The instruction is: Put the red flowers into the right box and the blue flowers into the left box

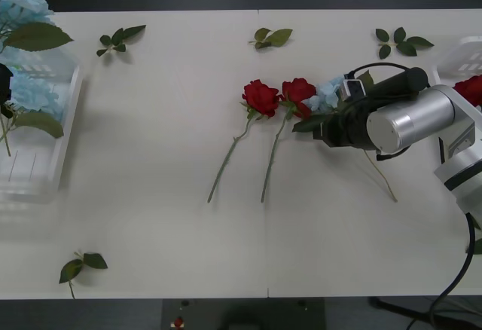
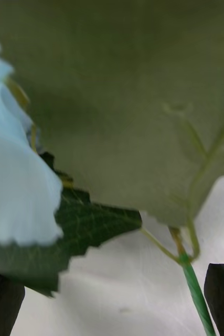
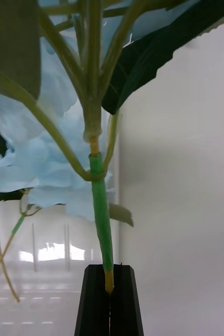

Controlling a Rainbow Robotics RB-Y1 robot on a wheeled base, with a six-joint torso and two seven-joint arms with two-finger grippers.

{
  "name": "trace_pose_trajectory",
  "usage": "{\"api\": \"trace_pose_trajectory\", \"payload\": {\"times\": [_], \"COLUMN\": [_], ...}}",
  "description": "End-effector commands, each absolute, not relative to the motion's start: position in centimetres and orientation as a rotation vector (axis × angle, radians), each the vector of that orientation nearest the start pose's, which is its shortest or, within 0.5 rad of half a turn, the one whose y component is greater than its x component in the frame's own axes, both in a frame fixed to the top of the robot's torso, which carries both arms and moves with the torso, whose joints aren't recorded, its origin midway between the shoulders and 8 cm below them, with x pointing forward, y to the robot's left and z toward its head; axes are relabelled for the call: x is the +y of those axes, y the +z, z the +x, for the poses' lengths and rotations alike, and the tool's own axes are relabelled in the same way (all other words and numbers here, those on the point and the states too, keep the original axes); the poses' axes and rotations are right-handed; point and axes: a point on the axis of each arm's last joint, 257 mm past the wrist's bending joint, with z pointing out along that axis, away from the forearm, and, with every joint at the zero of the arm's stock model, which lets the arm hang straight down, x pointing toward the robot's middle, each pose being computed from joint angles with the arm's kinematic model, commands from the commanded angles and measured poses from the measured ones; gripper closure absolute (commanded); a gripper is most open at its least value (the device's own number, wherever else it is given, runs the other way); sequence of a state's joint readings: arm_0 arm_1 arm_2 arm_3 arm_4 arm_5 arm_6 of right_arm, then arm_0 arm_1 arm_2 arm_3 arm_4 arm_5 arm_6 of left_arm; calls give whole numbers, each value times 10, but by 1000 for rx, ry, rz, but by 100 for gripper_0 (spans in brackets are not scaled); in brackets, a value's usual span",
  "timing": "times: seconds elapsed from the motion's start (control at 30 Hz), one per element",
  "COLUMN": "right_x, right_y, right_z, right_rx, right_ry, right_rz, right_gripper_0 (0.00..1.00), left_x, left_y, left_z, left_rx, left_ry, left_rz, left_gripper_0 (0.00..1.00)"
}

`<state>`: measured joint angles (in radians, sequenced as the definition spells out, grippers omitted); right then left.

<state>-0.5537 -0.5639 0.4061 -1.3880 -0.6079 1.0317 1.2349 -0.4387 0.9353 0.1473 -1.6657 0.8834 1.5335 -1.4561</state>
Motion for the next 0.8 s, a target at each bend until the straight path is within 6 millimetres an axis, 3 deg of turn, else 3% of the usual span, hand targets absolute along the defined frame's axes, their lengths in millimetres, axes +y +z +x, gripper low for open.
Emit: {"api": "trace_pose_trajectory", "payload": {"times": [0.03,0.13,0.2,0.27,0.3,0.33,0.53,0.63,0.8], "right_x": [-206,-205,-205,-206,-206,-205,-208,-213,-228], "right_y": [-286,-285,-286,-287,-287,-287,-282,-275,-251], "right_z": [580,582,583,585,585,586,589,591,594], "right_rx": [2429,2429,2431,2429,2429,2428,2417,2413,2396], "right_ry": [139,135,132,129,129,127,114,134,213], "right_rz": [-225,-233,-238,-240,-240,-245,-263,-253,-266], "right_gripper_0": [2,21,40,52,52,64,94,100,100], "left_x": [462,483,495,503,503,512,542,551,566], "left_y": [-110,-115,-120,-126,-126,-134,-143,-144,-137], "left_z": [485,478,475,471,471,469,471,470,475], "left_rx": [2476,2479,2486,2503,2503,2515,2503,2498,2454], "left_ry": [159,219,254,248,248,241,275,300,364], "left_rz": [44,-12,-52,-90,-90,-136,-225,-246,-270], "left_gripper_0": [100,100,100,100,100,100,100,100,100]}}
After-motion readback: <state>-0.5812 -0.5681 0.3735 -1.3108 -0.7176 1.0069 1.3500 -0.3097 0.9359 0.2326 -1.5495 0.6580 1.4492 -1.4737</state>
